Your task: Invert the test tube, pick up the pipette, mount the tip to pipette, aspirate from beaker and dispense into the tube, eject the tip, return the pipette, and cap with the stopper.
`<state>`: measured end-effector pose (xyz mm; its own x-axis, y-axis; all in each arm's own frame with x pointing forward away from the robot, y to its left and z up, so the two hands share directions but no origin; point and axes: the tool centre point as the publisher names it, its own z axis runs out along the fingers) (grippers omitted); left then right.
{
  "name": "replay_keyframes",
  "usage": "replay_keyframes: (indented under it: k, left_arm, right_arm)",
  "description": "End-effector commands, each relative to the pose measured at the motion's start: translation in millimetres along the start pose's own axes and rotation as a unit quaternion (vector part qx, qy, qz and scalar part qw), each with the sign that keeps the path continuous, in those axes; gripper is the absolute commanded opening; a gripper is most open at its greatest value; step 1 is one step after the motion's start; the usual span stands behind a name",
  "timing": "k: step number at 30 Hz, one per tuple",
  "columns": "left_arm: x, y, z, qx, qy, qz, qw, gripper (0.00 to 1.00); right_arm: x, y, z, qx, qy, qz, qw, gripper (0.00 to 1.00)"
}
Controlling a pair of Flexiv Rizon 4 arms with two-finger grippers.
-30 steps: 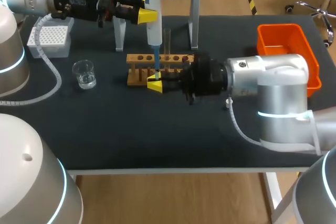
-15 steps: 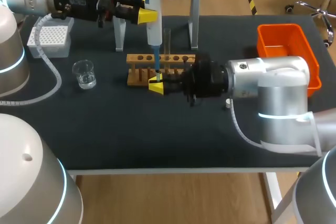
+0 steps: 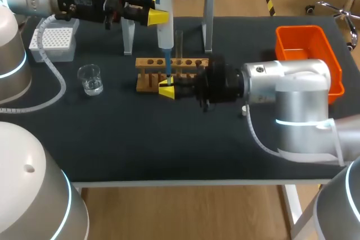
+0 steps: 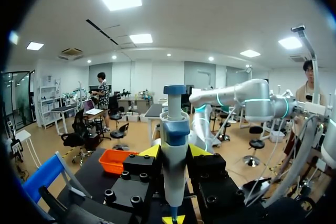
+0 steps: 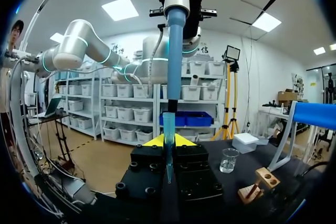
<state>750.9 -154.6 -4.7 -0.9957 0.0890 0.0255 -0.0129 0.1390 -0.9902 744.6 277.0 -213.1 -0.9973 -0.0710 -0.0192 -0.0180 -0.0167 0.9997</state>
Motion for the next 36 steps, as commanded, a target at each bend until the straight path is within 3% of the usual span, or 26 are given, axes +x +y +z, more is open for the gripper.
replay_keyframes:
  k: [1, 36]
  left_arm:
    - [-0.2, 0.2, -1.3, -0.001, 0.002, 0.000, 1.000, 0.00]
    - [-0.2, 0.2, -1.3, -0.001, 0.002, 0.000, 1.000, 0.00]
  right_arm:
    - [1.0, 3.7, -0.4, -0.001, -0.002, -0.002, 1.000, 0.00]
    - [-0.4, 7.1, -2.7, -0.002, -0.003, 0.014, 1.000, 0.00]
